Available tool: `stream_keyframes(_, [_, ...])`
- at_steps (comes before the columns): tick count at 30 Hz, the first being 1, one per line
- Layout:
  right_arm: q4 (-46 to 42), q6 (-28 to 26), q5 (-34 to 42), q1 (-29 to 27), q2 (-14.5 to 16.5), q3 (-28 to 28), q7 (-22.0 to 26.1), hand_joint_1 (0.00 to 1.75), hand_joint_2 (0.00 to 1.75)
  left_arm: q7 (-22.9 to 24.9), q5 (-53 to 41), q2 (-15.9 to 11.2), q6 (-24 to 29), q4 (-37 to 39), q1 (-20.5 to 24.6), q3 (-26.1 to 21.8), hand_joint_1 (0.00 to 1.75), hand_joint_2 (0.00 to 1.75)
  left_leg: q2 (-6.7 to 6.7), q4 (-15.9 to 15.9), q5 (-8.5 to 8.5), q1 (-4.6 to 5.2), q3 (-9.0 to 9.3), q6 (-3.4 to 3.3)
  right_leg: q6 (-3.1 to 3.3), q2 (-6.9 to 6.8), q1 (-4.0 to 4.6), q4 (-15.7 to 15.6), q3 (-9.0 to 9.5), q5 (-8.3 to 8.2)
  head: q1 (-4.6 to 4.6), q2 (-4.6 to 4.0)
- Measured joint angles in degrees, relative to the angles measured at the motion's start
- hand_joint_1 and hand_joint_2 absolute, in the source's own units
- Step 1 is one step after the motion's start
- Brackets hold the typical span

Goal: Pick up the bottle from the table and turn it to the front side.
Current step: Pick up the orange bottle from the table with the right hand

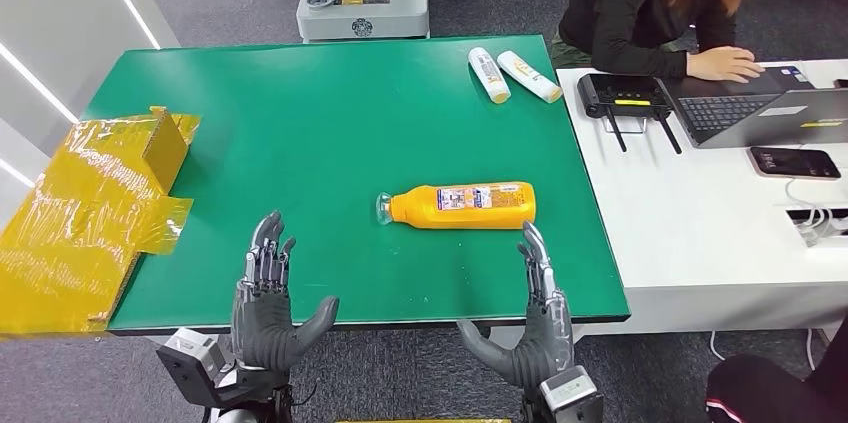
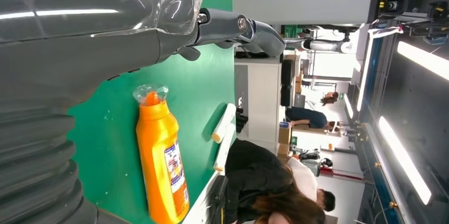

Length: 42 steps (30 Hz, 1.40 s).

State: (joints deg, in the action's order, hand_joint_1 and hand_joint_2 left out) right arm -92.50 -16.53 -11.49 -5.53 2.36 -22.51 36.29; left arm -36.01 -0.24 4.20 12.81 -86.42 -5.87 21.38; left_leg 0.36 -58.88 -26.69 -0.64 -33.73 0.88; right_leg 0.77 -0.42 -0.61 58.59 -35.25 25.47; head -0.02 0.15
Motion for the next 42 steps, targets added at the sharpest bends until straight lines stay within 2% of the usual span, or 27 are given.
stream_keyframes(25, [0.0, 0.1, -0.8, 0.0, 0.0, 0.0, 0.1, 0.00, 1.75, 0.0, -0.1, 0.0, 0.5, 0.0, 0.0, 0.0, 0.00, 1.75, 0.00, 0.0, 0.00, 0.00, 0.00, 0.00, 0.00, 0.00, 0.00, 0.0, 0.00, 0.00, 0.00, -0.01])
stream_keyframes(29, [0.3, -0.5, -3.9, 0.5, 0.0, 0.3, -0.4, 0.00, 1.75, -0.2, 0.0, 0.1, 0.1, 0.3, 0.6, 0.1, 0.00, 1.75, 0.00, 0.0, 0.00, 0.00, 0.00, 0.00, 0.00, 0.00, 0.00, 0.0, 0.00, -0.01, 0.00, -0.01])
stream_keyframes(34, [4.9, -5.2, -14.3, 6.6, -0.6, 1.0, -3.9, 0.00, 1.75, 0.0, -0.5, 1.3, -2.9, 2.2, 3.9, 0.5, 0.00, 1.75, 0.03, 0.0, 0.06, 0.00, 0.03, -0.03, 0.01, 0.05, 0.00, 0.0, 0.01, -0.10, 0.00, -0.01])
stream_keyframes(42, [14.1, -9.4, -18.0, 14.9, -2.9, 1.4, -6.2, 0.00, 1.75, 0.3, -0.7, 2.6, -5.0, 4.8, 6.5, 1.1, 0.00, 1.75, 0.04, -0.1, 0.13, 0.01, 0.00, -0.10, 0.01, 0.07, 0.00, 0.0, 0.02, -0.15, 0.00, 0.00])
